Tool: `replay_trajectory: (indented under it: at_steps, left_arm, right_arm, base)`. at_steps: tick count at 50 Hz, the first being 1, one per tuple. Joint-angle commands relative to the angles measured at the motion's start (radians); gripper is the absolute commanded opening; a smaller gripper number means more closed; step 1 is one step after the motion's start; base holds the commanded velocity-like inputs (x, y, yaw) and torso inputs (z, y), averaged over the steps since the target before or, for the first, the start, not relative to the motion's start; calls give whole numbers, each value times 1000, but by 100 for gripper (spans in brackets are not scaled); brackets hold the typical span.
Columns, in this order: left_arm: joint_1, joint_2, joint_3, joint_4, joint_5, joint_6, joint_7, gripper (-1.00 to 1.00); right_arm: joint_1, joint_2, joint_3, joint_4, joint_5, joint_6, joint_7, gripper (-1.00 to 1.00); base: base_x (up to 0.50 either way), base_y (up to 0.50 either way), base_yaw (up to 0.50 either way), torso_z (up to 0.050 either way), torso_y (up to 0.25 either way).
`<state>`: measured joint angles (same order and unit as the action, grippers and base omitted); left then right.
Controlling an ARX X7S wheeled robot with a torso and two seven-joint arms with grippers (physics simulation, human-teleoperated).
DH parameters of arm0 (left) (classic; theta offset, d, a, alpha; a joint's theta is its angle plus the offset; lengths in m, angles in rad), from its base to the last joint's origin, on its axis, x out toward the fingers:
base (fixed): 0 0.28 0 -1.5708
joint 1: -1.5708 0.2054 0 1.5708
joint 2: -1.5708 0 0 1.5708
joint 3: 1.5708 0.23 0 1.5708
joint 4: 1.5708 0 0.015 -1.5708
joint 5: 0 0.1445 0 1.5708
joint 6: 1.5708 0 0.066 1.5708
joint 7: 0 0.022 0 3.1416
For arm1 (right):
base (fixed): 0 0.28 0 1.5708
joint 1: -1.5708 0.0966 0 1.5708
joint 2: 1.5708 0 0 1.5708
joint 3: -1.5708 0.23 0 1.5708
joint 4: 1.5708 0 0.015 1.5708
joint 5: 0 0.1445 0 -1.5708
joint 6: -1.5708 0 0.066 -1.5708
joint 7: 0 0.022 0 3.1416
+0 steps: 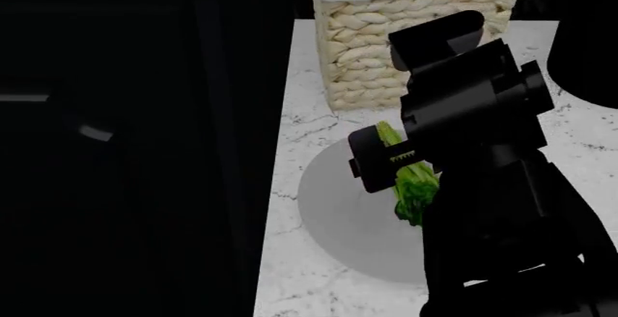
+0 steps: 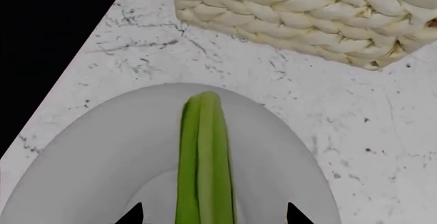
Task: Pick the celery from the counter and place it in the microwave.
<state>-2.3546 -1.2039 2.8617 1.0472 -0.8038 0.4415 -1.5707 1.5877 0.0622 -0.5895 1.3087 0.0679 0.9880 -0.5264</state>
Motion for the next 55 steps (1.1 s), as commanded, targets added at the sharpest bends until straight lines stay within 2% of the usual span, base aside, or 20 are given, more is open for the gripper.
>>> replay_trajectory:
  at_steps: [1, 8, 32, 55]
  left_arm:
    - [0, 12, -16, 0, -18, 0, 0, 100]
    - [0, 19, -31, 0, -30, -3, 0, 100]
    - [0, -10, 29, 0, 27, 9, 0, 100]
    - [-1, 6, -9, 0, -11, 2, 0, 100]
  right_arm:
    - [-15, -9, 55, 0, -58, 4, -6, 100]
    - [-19, -11, 52, 0, -65, 5, -5, 100]
    - [-46, -13, 29, 0, -69, 9, -7, 100]
    - [-49, -11, 27, 0, -64, 18, -8, 100]
  base:
    - [0, 0, 0, 0, 0]
    - [0, 0, 0, 0, 0]
    - [0, 0, 0, 0, 0]
    - [0, 0, 0, 0, 0]
